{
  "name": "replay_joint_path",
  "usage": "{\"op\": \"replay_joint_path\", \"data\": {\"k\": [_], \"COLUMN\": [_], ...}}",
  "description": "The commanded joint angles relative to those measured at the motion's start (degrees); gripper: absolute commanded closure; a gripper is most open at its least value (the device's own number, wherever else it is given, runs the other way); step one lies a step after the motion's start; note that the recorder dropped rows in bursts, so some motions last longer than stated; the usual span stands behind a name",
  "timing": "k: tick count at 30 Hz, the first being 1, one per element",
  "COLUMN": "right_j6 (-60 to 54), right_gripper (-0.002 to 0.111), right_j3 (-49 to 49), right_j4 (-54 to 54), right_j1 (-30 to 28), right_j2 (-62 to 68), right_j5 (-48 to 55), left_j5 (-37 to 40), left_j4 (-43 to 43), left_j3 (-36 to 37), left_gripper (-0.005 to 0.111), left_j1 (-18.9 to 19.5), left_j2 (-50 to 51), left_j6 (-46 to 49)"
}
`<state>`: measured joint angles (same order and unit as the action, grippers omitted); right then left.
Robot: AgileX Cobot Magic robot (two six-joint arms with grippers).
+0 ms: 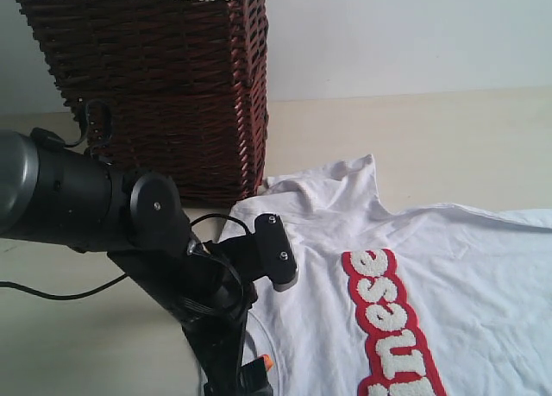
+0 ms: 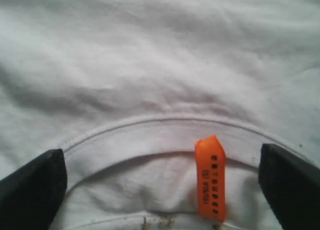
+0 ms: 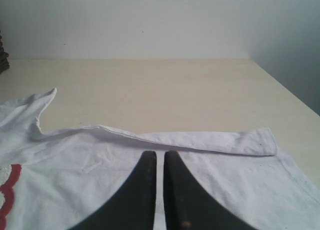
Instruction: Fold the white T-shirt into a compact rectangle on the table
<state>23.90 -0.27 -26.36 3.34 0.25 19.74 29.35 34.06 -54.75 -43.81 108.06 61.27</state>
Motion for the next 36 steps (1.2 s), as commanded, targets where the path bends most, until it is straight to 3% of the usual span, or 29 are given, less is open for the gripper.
{"op": "replay_joint_path", "data": {"k": [1,9,16,28,33,36], "right_j6": [-0.05,-0.05,-0.05,-0.05,-0.05,-0.05], "right_gripper": [0.1,0.1,0.1,0.1,0.1,0.1], "right_j3": [0.27,0.27,0.27,0.27,0.27,0.27], "right_j4": [0.09,0.09,0.09,0.09,0.09,0.09], "right_j1": [-0.3,-0.3,-0.3,-0.3,-0.3,-0.3], "right_j2": [-0.25,-0.25,-0.25,-0.25,-0.25,-0.25], "right_j5": [-0.65,-0.65,-0.65,-0.65,-0.65,-0.65], "left_j5": [-0.36,12.41,7.84,1.72,0.69,0.54], "left_j4": [0.63,-6.15,-15.6,-15.72,-15.86,-15.86], "left_j3": [0.17,0.17,0.17,1.95,3.98,4.16], "left_gripper": [0.002,0.002,0.002,0.002,0.018,0.044], "left_j1": [-0.24,-0.24,-1.43,-7.78,-8.27,-8.27], "left_j2": [-0.09,-0.07,-0.18,1.96,1.96,1.96], "left_j6": [0.23,1.12,-3.28,-4.91,-4.91,-4.91]}}
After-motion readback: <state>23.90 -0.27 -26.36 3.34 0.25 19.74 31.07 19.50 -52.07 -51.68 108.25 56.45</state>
